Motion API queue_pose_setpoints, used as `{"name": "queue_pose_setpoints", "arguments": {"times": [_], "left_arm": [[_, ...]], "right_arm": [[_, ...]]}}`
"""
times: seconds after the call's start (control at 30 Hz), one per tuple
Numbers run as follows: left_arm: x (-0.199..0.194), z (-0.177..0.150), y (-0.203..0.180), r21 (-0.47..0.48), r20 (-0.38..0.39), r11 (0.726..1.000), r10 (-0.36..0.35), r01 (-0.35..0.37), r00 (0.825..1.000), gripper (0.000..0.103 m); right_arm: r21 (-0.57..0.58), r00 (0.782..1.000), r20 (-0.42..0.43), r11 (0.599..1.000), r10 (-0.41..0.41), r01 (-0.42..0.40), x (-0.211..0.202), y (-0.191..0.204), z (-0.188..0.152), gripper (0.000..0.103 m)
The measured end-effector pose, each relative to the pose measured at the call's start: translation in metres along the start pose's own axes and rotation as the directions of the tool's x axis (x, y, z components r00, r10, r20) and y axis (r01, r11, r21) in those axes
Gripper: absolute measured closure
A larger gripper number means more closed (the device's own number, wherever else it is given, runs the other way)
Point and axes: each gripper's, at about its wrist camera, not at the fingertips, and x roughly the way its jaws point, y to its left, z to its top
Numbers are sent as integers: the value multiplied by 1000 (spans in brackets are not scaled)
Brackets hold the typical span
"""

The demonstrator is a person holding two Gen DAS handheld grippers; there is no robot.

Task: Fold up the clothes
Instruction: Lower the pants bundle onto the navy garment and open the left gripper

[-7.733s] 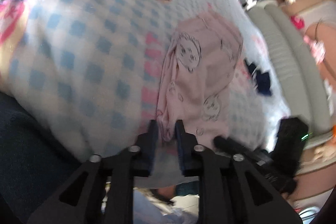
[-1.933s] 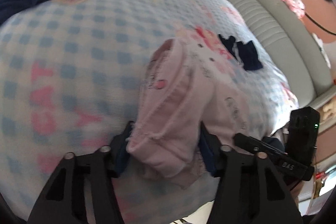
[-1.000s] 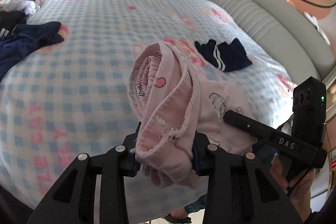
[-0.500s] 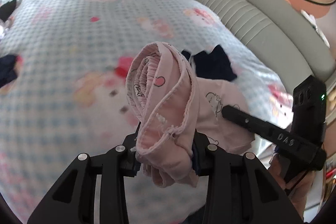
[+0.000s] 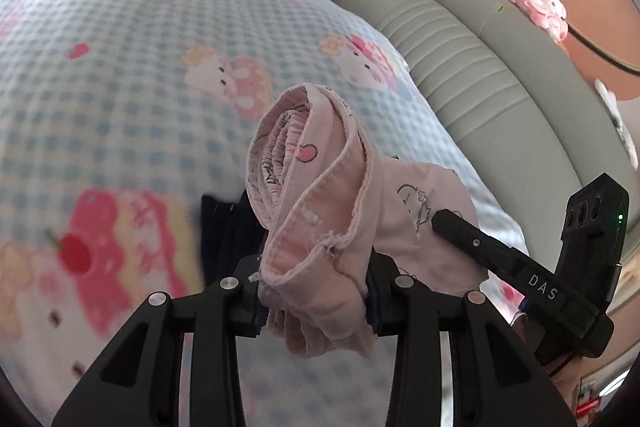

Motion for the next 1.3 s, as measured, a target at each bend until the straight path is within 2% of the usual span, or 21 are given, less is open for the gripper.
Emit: {"name": "queue_pose_setpoints", "arguments": {"times": [0.03,0.1,0.17,0.2,0.23,0.3,0.37,0.47,0.53,0.57,0.67,0.77,0.87,0.9,0.93,1.07,1.13,1.2,1.27,1.3], "left_arm": [[10,1,4,-13,-7,1000,-3,3,1000,64],[42,-4,20,-66,-82,998,0,-5,997,58],[72,-15,39,-112,-199,993,8,-31,980,54],[74,-20,44,-119,-215,993,-20,-6,976,54],[67,-21,46,-109,-199,994,-45,24,979,54],[39,-19,42,-56,-127,997,-56,49,990,54],[10,-12,32,-1,-10,999,-41,41,999,54],[-20,4,0,139,159,990,-12,-10,987,56],[-11,15,-20,231,151,972,-4,-31,989,59],[1,19,-27,265,126,964,5,-39,992,70],[35,17,-24,291,24,955,58,-63,998,87],[47,6,-13,310,-13,945,113,-103,994,91],[53,3,5,266,-39,954,151,-135,988,94],[54,2,10,251,-45,958,156,-140,987,94],[53,0,12,240,-50,961,152,-135,987,94],[56,0,5,269,-46,950,178,-160,983,94],[47,5,-4,278,-12,948,164,-155,986,93],[28,2,-20,316,44,940,121,-128,992,93],[22,-4,-32,352,39,929,105,-112,994,93],[26,-7,-34,359,16,927,108,-107,994,93]], "right_arm": [[-14,1000,7,1000,-8,9,6,-4,5,82],[-43,999,5,998,-49,49,24,-15,10,82],[-54,990,-49,990,-132,129,52,-34,9,75],[-35,983,-85,986,-163,161,63,-46,6,70],[-10,981,-100,986,-168,167,67,-55,3,66],[58,993,-62,992,-104,108,54,-67,1,66],[105,998,-19,992,-64,66,40,-75,1,66],[49,994,61,995,-89,87,14,-61,9,65],[-9,995,60,997,-73,74,12,-43,13,67],[-39,996,44,996,-75,77,17,-36,13,68],[-119,992,-26,986,-125,121,45,-27,2,73],[-164,981,-79,973,-177,162,68,-30,-9,80],[-129,982,-81,979,-171,160,68,-45,-14,84],[-113,981,-84,980,-172,162,67,-50,-15,81],[-97,981,-88,981,-174,165,66,-55,-16,72],[-33,987,-89,990,-137,135,61,-65,-20,72],[-28,989,-55,990,-141,139,50,-58,-18,72],[-52,993,-4,991,-121,120,37,-44,-16,71],[-89,995,40,992,-91,94,26,-28,-14,71],[-105,996,26,991,-81,84,28,-23,-16,71]]}}
